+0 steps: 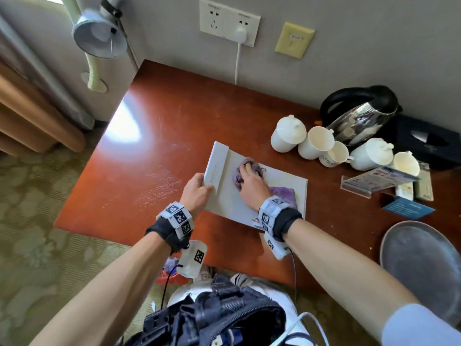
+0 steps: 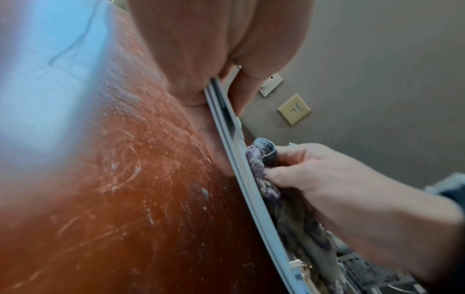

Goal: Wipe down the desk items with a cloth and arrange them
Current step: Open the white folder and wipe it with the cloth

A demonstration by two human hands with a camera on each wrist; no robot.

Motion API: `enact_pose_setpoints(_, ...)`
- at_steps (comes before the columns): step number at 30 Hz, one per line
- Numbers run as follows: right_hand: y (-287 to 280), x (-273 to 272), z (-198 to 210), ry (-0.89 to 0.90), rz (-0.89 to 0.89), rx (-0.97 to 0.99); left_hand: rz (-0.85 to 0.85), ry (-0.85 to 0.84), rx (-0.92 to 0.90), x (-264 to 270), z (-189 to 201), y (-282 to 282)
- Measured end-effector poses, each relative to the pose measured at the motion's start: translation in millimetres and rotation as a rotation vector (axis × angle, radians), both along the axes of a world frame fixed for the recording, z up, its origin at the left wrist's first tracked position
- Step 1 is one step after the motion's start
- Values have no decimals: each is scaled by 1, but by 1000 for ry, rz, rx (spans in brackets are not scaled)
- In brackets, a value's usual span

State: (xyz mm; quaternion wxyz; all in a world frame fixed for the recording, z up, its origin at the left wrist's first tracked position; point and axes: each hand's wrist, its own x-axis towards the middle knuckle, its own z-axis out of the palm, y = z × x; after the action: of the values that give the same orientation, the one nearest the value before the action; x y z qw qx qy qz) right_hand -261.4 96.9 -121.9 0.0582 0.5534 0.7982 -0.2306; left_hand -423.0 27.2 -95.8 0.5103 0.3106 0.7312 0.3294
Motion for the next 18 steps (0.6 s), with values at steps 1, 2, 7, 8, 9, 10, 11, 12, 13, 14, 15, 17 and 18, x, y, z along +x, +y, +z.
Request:
enact_pose_setpoints(1, -12, 1, 0, 19, 46, -35, 8, -1, -14, 0, -2, 0)
enact_pose_setpoints(2, -25, 1, 1, 39, 92, -65, 13, -3, -24, 0, -4, 0)
enact_pose_setpoints(7, -58, 10, 16, 125, 235, -94, -15, -10, -7, -3, -6, 1)
enact_pose_setpoints(8, -50, 10, 18, 105, 233, -59, -29, -7, 2, -4, -4, 1)
enact_pose_setpoints(9, -37, 10, 16, 74, 201, -31, -40, -2, 9, -5, -2, 3)
enact_pose_setpoints(10, -23, 9, 14, 37, 140, -14, -44, 0, 13, -6, -1, 3)
enact_pose_setpoints(11, -9, 6, 12, 14, 68, -10, -42, 1, 18, -6, 0, 4)
enact_pose_setpoints(12, 2, 2, 11, 12, -1, -21, -41, 5, 27, -6, 1, 4)
enact_pose_setpoints(13, 10, -2, 9, 24, -53, -27, -42, 10, 36, -5, 1, 4)
enact_pose_setpoints(14, 12, -5, 8, 47, -92, -30, -45, 14, 40, -5, 2, 3)
enact_pose_setpoints(15, 11, -7, 7, 73, -118, -30, -48, 15, 40, -4, 2, 4)
enact_pose_setpoints(17, -2, -5, 7, 120, -81, -13, -51, 23, 36, -4, 0, 4)
enact_pose_setpoints(18, -12, -3, 9, 128, -13, -2, -43, 26, 33, -4, 1, 5)
